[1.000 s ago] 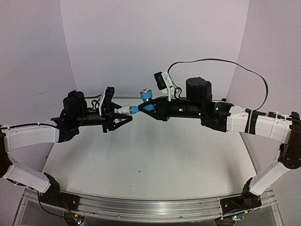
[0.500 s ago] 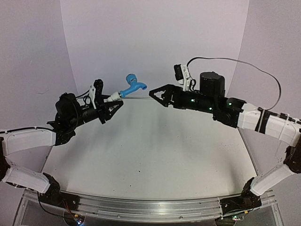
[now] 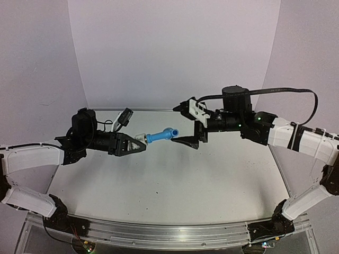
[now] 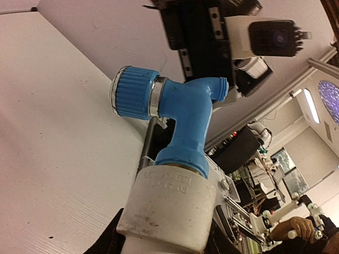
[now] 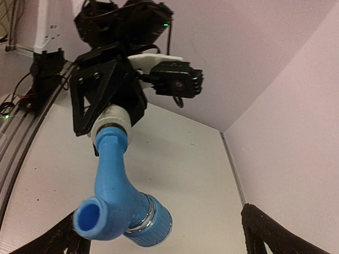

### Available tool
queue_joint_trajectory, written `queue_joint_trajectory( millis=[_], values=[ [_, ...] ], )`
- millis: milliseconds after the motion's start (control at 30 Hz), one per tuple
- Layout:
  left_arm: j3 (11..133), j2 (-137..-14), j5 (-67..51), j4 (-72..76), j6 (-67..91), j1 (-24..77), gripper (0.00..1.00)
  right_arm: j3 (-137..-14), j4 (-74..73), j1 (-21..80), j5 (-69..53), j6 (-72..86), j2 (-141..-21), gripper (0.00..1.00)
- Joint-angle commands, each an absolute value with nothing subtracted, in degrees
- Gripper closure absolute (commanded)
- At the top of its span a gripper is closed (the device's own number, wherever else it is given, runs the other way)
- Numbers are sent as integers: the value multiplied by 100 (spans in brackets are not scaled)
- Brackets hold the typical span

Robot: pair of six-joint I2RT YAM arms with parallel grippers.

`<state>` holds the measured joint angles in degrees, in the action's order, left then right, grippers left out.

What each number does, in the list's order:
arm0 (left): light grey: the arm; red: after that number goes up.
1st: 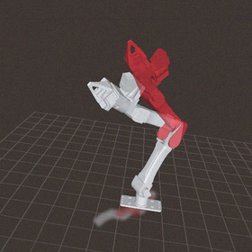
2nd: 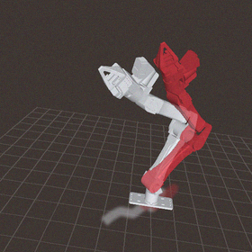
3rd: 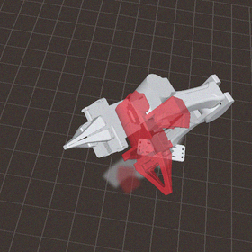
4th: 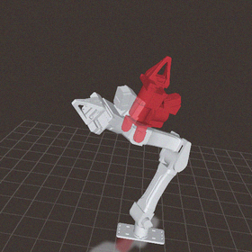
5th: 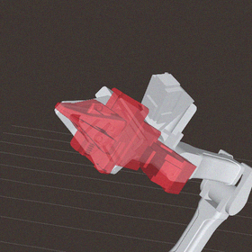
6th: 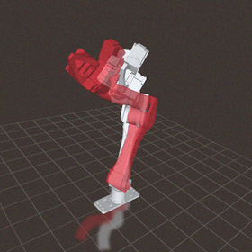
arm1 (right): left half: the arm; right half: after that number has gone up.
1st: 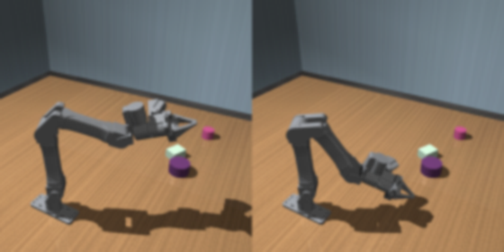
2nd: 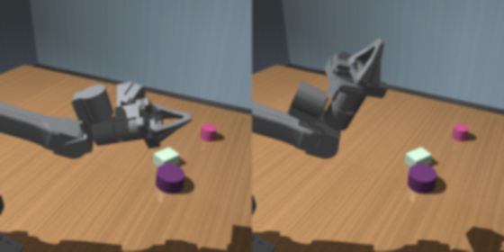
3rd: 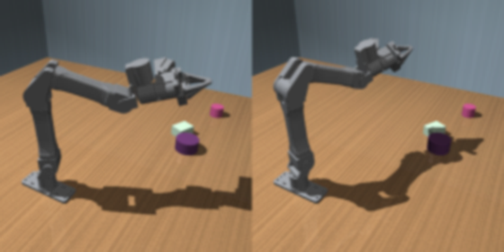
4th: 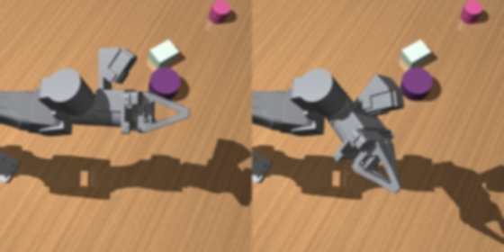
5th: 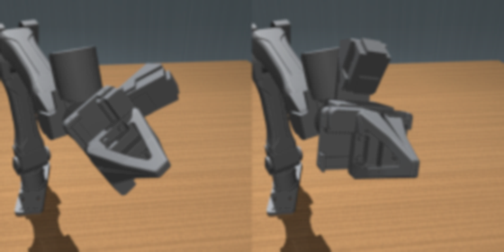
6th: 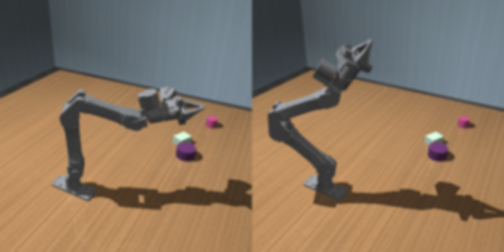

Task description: Install the water faucets

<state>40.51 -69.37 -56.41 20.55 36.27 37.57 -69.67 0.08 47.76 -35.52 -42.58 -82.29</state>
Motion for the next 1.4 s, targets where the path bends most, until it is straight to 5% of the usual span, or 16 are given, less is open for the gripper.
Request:
queue_joint_trajectory(
  millis=[0,100,167,267,400,533,667,867,1133,1367],
  values=[
    [4167,-6543,-6344,2259,3714,3753,100,-7313,101,4817,-4935,-4239,-8498,5],
    [4252,-6608,-6388,2150,3642,3753,100,-7624,201,4820,-5410,-3343,-8816,21],
    [4311,-6652,-6343,2066,3543,3753,100,-7871,371,4827,-5600,-2545,-9072,45],
    [4440,-6745,-6167,1864,3229,3753,100,-8038,562,4871,-5980,-1532,-9302,69],
    [4596,-6660,-4647,1506,2184,3753,100,-7711,1359,4896,-5381,450,-9246,100],
    [4505,-6569,-1586,1833,196,3772,100,-7560,1379,4867,-4005,3279,-9146,100],
    [4049,-7341,443,4204,-2103,3780,100,-7390,1355,4841,-3559,5847,-9098,100],
    [4623,-8455,294,5104,-3290,3768,100,-7568,1371,4818,-3677,7261,-9347,77],
    [3761,-7231,-1727,3610,-37,3762,100,-7365,752,4678,-2568,4551,-8597,5],
    [3792,-6930,-4174,2526,3068,3753,100,-7084,361,4693,-2516,-170,-8158,2]
  ],
)
